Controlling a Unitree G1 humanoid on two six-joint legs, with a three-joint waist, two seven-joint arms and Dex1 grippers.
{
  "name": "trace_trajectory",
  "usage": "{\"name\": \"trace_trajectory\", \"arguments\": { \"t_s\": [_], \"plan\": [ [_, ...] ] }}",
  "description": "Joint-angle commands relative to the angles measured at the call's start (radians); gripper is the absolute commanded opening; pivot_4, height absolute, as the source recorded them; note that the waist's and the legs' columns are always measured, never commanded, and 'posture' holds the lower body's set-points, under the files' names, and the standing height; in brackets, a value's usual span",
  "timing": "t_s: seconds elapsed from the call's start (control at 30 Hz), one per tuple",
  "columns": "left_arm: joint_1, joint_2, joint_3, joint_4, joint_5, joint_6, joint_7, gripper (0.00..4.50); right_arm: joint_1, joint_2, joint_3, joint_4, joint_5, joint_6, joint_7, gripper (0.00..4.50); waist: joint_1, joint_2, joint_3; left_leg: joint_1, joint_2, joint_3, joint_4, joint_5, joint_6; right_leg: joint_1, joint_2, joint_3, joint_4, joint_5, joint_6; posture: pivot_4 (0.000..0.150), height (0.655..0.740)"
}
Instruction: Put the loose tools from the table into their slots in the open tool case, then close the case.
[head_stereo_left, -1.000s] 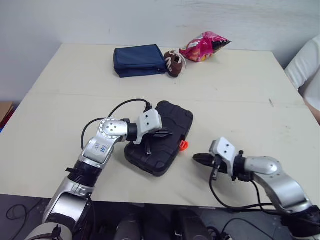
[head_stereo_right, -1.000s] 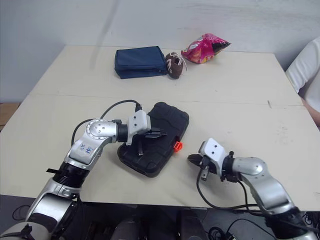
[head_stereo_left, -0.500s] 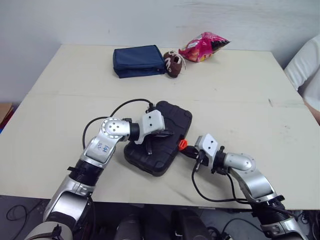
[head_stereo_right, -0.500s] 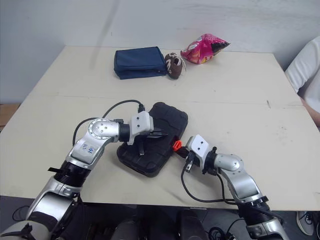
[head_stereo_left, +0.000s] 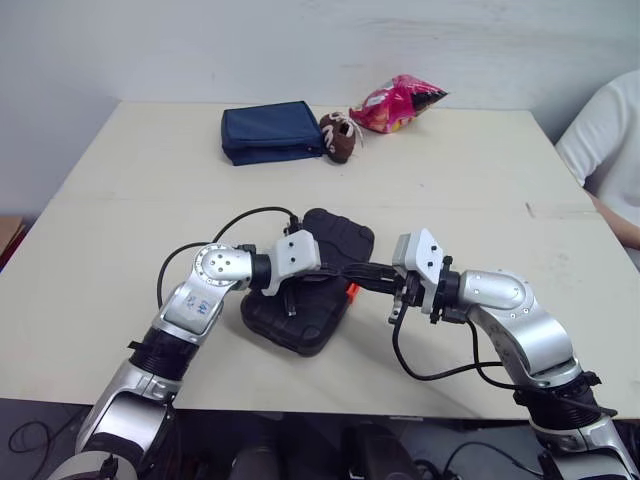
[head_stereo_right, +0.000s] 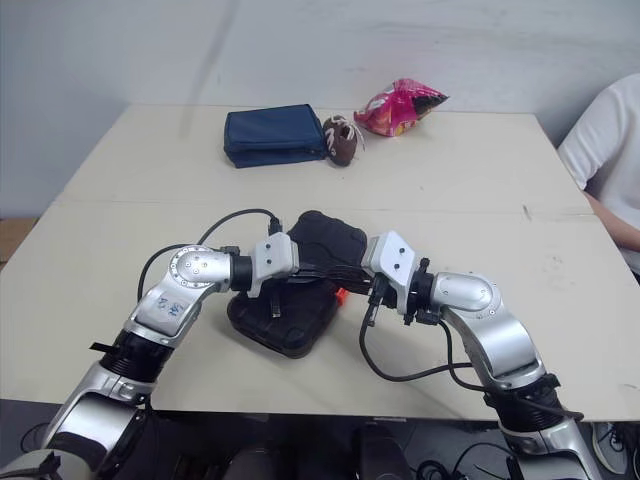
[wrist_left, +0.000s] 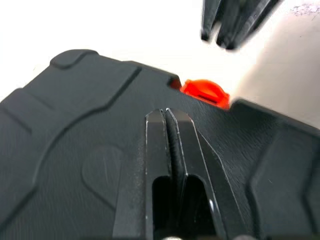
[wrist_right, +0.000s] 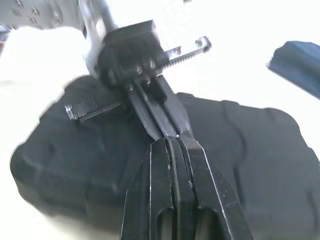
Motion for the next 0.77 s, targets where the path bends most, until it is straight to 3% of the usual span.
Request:
{"name": "trace_trajectory", "arguments": {
  "t_s": [0.03, 0.17, 0.2, 0.3, 0.4, 0.5, 0.53, 0.77],
  "plan": [
    [0.121, 0.057, 0.003, 0.093, 0.019, -0.043, -0.042, 0.06, 0.028, -0.059, -0.063, -0.019, 0.01, -0.046, 0.037, 0.0, -0.004, 0.002, -0.001, 0.0, 0.0, 0.001, 0.0, 0.0, 0.0, 0.0, 0.0, 0.001, 0.0, 0.0, 0.0, 0.15, 0.74],
    [0.168, 0.065, 0.212, 0.019, -0.153, -0.11, -0.041, 0.06, 0.09, -0.162, -0.18, -0.014, 0.03, -0.095, 0.079, 0.0, -0.017, 0.005, 0.001, 0.0, 0.001, 0.001, -0.003, 0.0, 0.0, -0.003, 0.001, 0.001, 0.001, -0.001, -0.002, 0.15, 0.74],
    [0.187, 0.082, 0.285, -0.024, -0.213, -0.089, -0.037, 0.29, 0.125, -0.209, -0.233, -0.005, 0.052, -0.091, 0.115, 0.32, -0.017, 0.006, 0.002, 0.0, 0.001, 0.001, -0.004, 0.0, 0.0, -0.004, 0.002, 0.001, 0.002, -0.001, -0.002, 0.15, 0.74],
    [0.274, 0.212, 0.476, -0.103, -0.277, -0.032, -0.023, 1.26, 0.195, -0.312, -0.365, 0.092, 0.009, -0.274, 0.184, 1.39, -0.015, 0.001, 0.016, -0.001, 0.002, -0.001, -0.004, 0.002, -0.002, -0.005, 0.004, 0.001, 0.002, -0.002, -0.004, 0.15, 0.74],
    [0.354, 0.296, 0.582, -0.109, -0.304, 0.032, -0.014, 2.67, 0.209, -0.353, -0.419, 0.169, 0.0, -0.364, 0.2, 2.97, -0.012, 0.0, 0.025, -0.003, 0.001, -0.001, -0.003, 0.001, -0.002, -0.006, 0.003, 0.001, 0.002, -0.002, -0.004, 0.15, 0.74],
    [0.461, 0.354, 0.714, -0.079, -0.279, 0.026, 0.013, 4.08, 0.234, -0.436, -0.466, 0.246, 0.022, -0.311, 0.264, 4.47, -0.009, 0.002, 0.028, -0.005, -0.001, -0.001, -0.003, 0.001, -0.001, -0.005, -0.001, 0.001, -0.001, 0.0, -0.002, 0.15, 0.74],
    [0.483, 0.363, 0.733, -0.074, -0.272, 0.018, 0.02, 4.47, 0.24, -0.452, -0.47, 0.259, 0.023, -0.303, 0.271, 4.5, -0.007, 0.002, 0.029, -0.006, -0.001, 0.0, -0.003, 0.001, -0.001, -0.006, -0.002, 0.001, -0.003, 0.0, -0.001, 0.15, 0.74],
    [0.576, 0.374, 0.805, -0.02, -0.221, -0.077, 0.068, 4.47, 0.118, -0.44, -0.426, 0.416, -0.037, -0.497, 0.259, 4.5, 0.004, 0.002, 0.03, -0.014, -0.001, 0.0, -0.003, 0.0, 0.0, -0.011, -0.002, -0.001, -0.009, 0.0, 0.0, 0.15, 0.74]
  ]
}}
